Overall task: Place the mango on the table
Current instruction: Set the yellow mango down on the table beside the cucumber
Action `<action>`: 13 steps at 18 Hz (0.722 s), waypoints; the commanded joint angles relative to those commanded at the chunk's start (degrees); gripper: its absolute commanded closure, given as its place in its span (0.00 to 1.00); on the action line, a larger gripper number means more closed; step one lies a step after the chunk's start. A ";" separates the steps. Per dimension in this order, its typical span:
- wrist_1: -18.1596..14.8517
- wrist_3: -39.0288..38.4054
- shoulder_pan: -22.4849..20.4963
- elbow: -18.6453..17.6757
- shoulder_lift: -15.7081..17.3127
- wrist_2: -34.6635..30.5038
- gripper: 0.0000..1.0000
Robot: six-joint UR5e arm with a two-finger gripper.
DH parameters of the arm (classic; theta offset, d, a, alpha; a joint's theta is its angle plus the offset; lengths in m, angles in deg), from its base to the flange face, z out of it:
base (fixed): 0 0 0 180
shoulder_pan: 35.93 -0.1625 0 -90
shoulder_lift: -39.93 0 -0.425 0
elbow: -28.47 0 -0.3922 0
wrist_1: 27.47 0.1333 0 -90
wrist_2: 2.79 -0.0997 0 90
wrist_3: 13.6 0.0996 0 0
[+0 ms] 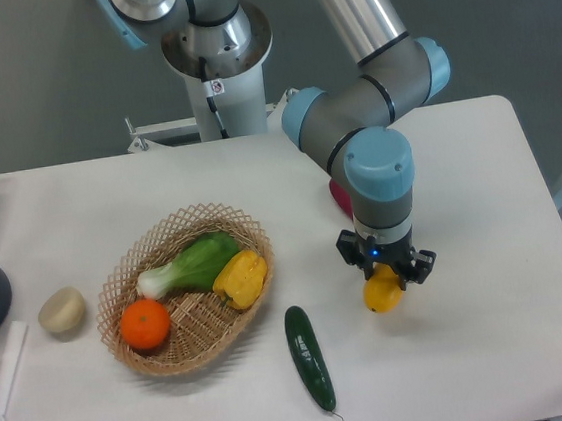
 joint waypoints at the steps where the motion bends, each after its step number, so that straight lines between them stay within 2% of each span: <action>1: 0.00 0.00 0.00 0.00 -0.35 0.00 0.63; 10: -0.09 -0.18 0.09 -0.35 -0.97 0.00 0.62; 13: -0.09 -0.18 0.09 -0.35 -1.32 0.00 0.59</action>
